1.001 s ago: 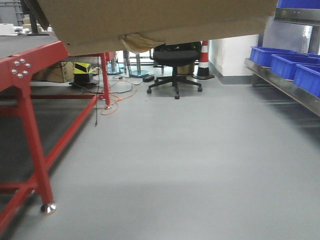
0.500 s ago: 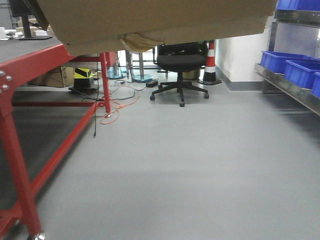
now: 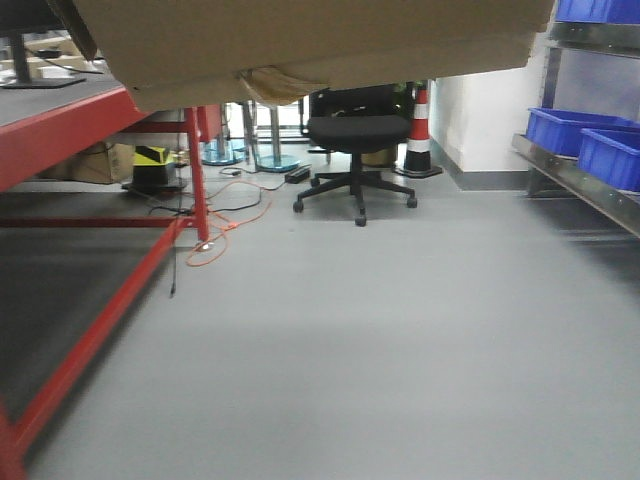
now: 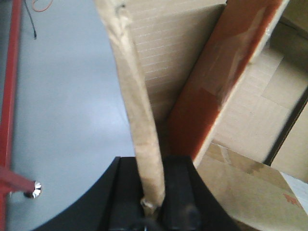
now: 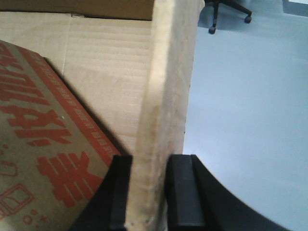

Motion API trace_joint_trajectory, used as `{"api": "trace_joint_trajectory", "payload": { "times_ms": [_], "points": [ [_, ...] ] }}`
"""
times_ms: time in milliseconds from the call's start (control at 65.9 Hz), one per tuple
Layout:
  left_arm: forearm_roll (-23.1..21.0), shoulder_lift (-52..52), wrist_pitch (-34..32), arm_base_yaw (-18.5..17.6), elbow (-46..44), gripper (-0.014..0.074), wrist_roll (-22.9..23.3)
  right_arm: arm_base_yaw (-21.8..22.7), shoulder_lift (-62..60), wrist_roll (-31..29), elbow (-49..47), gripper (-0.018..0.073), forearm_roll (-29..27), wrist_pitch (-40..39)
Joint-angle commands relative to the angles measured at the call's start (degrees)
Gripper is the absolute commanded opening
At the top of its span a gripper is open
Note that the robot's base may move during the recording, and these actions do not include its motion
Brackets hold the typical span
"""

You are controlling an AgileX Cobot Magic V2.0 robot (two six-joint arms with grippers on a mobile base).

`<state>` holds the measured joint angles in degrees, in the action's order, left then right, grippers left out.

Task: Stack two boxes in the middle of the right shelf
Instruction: 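Carry the held boxes while the base drives to the steel shelf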

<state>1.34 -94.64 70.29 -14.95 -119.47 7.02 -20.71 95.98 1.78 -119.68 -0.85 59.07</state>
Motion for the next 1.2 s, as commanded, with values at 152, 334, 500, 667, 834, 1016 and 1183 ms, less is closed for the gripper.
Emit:
{"api": "trace_joint_trajectory", "payload": {
  "times_ms": [152, 334, 500, 667, 834, 1016, 1183],
  "points": [
    [-0.6, 0.6, -1.2, 0.0, -0.5, -0.0111, -0.4, 0.0, -1.1, 0.3, -0.9, -0.0154, -1.1, -4.9],
    [-0.6, 0.6, -1.2, 0.0, -0.5, -0.0111, -0.4, 0.0, -1.1, 0.3, -0.9, -0.0154, -1.1, -4.9],
    [-0.6, 0.6, -1.2, 0.0, -0.5, -0.0111, -0.4, 0.0, -1.1, 0.3, -0.9, -0.0154, -1.1, -5.0],
    [-0.6, 0.6, -1.2, 0.0, -0.5, -0.0111, -0.4, 0.0, -1.1, 0.3, -0.9, -0.0154, -1.1, -5.1],
    [-0.6, 0.6, -1.2, 0.0, -0.5, -0.0111, -0.4, 0.0, -1.1, 0.3, -0.9, -0.0154, -1.1, -5.1],
    [-0.6, 0.6, -1.2, 0.0, -0.5, -0.0111, -0.4, 0.0, -1.1, 0.3, -0.9, -0.0154, -1.1, -5.1],
    [-0.6, 0.6, -1.2, 0.0, -0.5, -0.0111, -0.4, 0.0, -1.1, 0.3, -0.9, -0.0154, -1.1, -5.1]
  ]
}}
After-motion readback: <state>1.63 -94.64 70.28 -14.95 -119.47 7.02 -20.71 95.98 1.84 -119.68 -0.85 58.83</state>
